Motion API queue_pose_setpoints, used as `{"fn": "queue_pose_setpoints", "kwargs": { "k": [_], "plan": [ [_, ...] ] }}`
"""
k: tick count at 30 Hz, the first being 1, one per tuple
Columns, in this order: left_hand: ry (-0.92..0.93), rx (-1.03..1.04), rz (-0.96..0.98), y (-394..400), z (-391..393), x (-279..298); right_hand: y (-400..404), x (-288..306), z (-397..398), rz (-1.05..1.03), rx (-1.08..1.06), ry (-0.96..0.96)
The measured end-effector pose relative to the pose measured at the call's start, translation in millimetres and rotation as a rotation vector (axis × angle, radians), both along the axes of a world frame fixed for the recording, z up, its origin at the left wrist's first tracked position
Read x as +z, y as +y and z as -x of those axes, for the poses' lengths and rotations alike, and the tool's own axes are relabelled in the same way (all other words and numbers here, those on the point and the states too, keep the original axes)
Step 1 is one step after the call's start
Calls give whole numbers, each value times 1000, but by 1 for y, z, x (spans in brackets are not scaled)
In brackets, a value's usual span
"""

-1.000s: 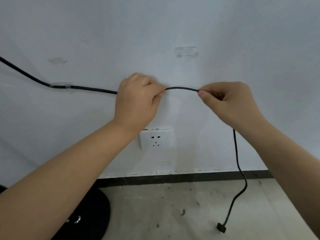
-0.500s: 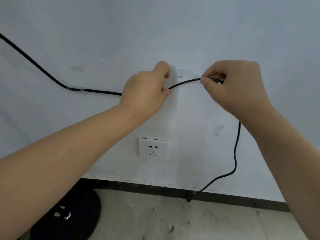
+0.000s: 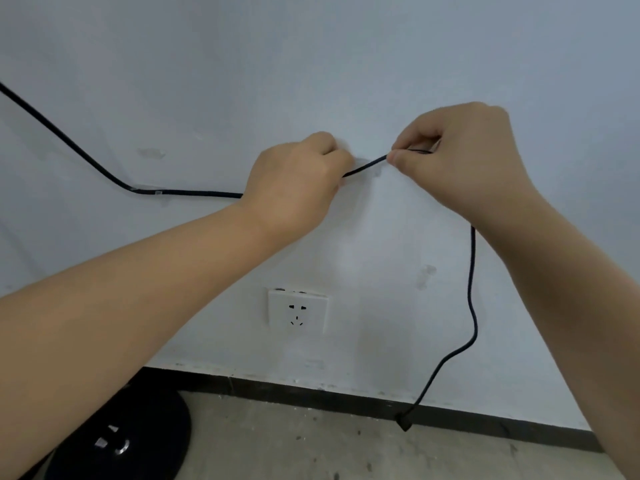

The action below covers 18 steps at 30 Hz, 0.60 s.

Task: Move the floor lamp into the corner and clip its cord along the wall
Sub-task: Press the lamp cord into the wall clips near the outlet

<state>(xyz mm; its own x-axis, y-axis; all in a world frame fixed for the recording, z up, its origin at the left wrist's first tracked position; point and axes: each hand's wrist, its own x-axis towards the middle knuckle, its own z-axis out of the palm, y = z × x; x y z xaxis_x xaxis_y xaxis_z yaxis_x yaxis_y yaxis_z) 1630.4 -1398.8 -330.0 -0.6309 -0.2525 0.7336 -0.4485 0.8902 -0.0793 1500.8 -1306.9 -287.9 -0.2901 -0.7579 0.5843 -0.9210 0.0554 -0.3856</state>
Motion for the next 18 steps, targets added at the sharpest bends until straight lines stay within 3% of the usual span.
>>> {"fn": "queue_pose_setpoints", "kwargs": {
  "k": [9, 18],
  "plan": [
    [64, -80, 10, -3, 1, 1, -2, 3, 3, -13, 10, 22],
    [-64, -65, 159, -3, 0, 6, 0, -13, 22, 110, -22, 91]
  ]
}}
